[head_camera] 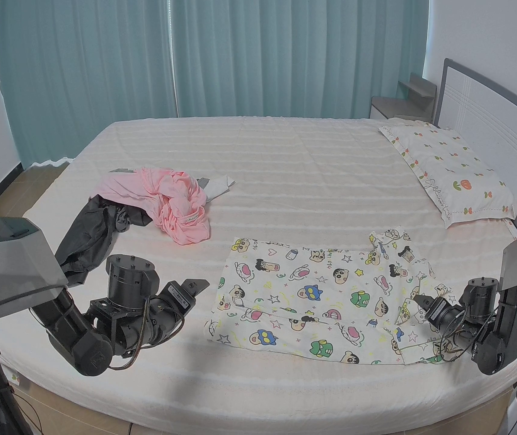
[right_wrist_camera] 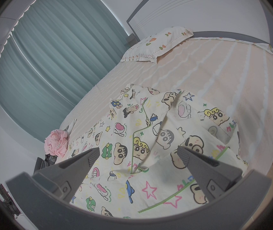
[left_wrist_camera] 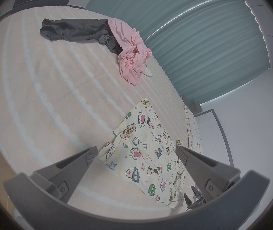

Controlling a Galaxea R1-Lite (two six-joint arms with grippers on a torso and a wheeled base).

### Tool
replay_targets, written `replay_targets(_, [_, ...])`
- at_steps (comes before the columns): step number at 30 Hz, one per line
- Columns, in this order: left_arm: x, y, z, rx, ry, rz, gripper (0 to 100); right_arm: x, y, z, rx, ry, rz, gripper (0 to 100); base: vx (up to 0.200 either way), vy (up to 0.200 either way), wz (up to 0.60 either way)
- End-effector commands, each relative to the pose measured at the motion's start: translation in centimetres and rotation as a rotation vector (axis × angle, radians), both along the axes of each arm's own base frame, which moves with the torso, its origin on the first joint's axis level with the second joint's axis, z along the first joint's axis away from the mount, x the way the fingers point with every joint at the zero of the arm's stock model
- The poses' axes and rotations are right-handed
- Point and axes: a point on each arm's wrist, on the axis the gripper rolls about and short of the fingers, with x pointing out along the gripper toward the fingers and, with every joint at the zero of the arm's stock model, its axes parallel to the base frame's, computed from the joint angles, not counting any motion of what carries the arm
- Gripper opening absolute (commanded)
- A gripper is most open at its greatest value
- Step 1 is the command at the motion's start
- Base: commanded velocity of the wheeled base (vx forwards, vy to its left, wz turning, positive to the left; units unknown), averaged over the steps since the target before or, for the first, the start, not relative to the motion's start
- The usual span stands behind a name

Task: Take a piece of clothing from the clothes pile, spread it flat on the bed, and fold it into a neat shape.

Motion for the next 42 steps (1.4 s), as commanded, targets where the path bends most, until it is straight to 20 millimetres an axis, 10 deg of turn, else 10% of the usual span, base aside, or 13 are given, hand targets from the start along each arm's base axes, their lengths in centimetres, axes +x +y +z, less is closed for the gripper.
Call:
replay_targets(1, [0.0,0.0,-0.2,0.003,0.005,0.001,100,0.1,0.2,0.2,0.0,-0.021,0.005,100,0.0,-0.2,0.0])
replay_targets(32, [-0.2,0.1,0.0,0.016,-0.003,0.001,100,-0.1,0.6,0.3,0.0,-0.018,0.021,100,0.039,-0.058,0.0])
replay_targets(42, [-0.3,0.6,6.3,0.105,-0.191,-0.072,100,-0.4,0.7,0.5,0.006,-0.019,0.03,100,0.0,0.0,0.0])
